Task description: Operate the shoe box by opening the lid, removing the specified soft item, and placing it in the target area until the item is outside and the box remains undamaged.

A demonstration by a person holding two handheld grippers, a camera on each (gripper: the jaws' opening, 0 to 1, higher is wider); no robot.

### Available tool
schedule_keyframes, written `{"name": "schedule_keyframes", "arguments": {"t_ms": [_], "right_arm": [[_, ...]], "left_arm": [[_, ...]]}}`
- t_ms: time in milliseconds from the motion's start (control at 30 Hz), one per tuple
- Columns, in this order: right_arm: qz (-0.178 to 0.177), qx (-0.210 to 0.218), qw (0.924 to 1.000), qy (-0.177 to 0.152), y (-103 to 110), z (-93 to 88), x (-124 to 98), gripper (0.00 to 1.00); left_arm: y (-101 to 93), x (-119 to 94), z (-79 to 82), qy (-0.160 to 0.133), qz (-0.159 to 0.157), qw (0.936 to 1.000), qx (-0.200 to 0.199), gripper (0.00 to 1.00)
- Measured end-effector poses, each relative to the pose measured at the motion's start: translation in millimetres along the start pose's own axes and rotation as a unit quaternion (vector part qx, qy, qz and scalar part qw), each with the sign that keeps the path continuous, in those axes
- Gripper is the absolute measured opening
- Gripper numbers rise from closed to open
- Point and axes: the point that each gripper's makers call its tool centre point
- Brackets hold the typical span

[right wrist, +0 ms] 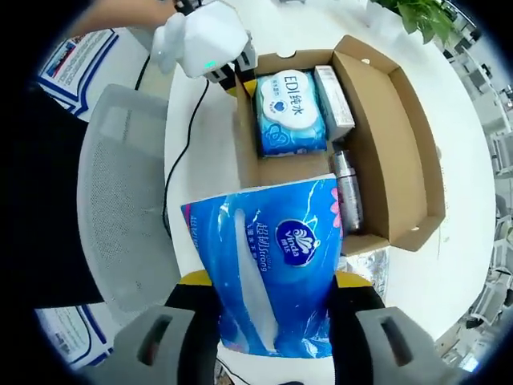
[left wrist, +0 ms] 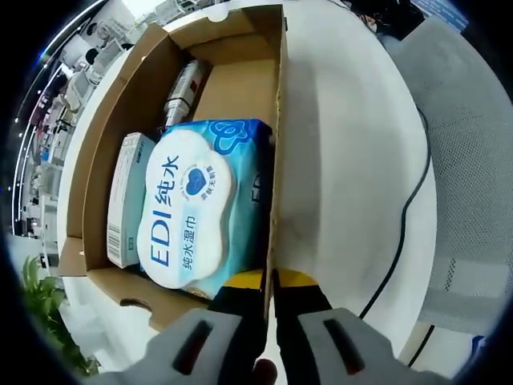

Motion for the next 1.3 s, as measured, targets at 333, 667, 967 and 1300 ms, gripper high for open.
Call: {"name": "schedule_keyframes", "arguments": {"t_ms": [333,667,967,1300], "right_arm": [[0.001,0.016,0.9998,0.014,1.1,-31.2,6.7,0.51],[-0.003,0.032,0.9993,0.018,-2.2,-50.6,5.7,0.51],[0.003,0.046,0.9987,0.02,-4.2,-60.6,13.5,0.51],[-0.001,0.032,0.9987,0.04,-11.9,-76.4,20.8,0.51]], "left_arm": [[0.3,-0.3,0.4,0.001,-0.001,1.0,0.0,0.02],[0.4,0.7,0.9,0.001,-0.001,1.0,0.0,0.02],[0.0,0.7,0.8,0.001,-0.001,1.0,-0.002,0.02],[0.4,1.1,0.8,0.001,-0.001,1.0,-0.002,0.02]]}}
Point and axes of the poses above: the point that each gripper's makers call its tool centre point, and the gripper's own axes: x roughly forward along the fingers, y roughly to its left, z roughly out of its top, and after that the axes turned 5 degrees about x, right-handed
